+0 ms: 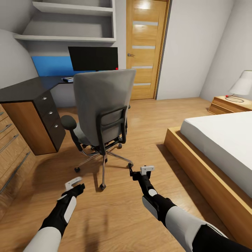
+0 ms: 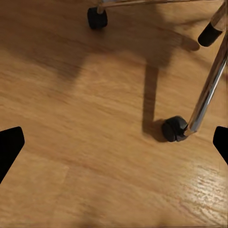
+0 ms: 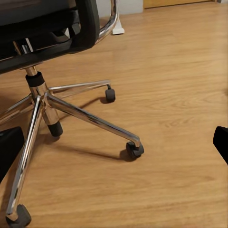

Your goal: In the bedroom, organize the workspace by keeping the computer under the desk, ensuring the monitor is on the desk, placing the keyboard on the desk next to the monitor, placing the mouse on the desk next to the keyboard, moving the folder from the swivel chair onto the desk next to the mouse, stacking the notebook on top of the folder with the pen on top of the notebook, and positioning the swivel chair next to the desk.

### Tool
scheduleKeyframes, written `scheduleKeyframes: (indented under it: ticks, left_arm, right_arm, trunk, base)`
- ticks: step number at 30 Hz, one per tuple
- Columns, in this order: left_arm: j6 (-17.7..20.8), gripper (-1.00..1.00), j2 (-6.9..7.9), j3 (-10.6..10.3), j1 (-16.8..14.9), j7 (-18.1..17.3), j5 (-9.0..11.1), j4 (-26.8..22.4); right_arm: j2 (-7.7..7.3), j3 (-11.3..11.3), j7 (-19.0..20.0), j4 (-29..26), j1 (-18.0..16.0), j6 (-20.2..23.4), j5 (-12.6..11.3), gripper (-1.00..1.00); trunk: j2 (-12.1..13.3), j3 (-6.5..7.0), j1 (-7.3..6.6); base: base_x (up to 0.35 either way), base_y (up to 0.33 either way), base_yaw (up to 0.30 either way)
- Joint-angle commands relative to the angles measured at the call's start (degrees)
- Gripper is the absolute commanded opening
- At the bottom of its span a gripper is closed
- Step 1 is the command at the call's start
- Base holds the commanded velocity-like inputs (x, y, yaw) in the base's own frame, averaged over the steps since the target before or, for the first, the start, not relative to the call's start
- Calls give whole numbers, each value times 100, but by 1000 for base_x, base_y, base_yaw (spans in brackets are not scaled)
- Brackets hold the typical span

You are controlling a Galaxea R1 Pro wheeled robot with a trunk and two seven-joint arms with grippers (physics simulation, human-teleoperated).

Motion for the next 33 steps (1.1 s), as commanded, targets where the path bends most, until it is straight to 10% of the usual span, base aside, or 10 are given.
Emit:
scheduleKeyframes:
  ticks: [1,5,9,14,19,25,33]
  left_arm:
    - [27,100,-38,10,-1,16,-25,-12]
    - [-38,100,-318,10,-5,9,-641,-8]
    - [-379,100,-470,8,-4,-1,-748,1]
    - [-621,100,-650,-188,-3,44,-787,-3]
    - [-650,100,-715,-812,-4,79,-764,-145]
    - [-568,100,-715,-946,-3,86,-733,-579]
    - [133,100,-715,-1163,-5,104,-698,-994]
  right_arm:
    - [-2,49,-45,2,-6,-16,-24,100]
    - [-2,49,-57,8,-4,-8,-25,100]
    - [-2,43,-138,18,-4,-4,-30,100]
    - [-2,48,-363,20,-5,10,-32,100]
    - [-8,27,-804,14,-6,36,-32,100]
    - [-28,-60,-1231,23,-19,247,-58,100]
    - [-52,-662,-1324,70,-721,1713,-198,100]
  trunk:
    - [-2,-5,-1]
    - [-2,-5,-1]
    - [-2,-5,-1]
    - [-2,-5,-1]
    - [-2,-5,-1]
    - [-2,-5,-1]
    - [-2,-5,-1]
  base:
    - [0,0,0]
    - [0,0,0]
    - [0,0,0]
    - [0,0,0]
    - [0,0,0]
    - [0,0,0]
    - [0,0,0]
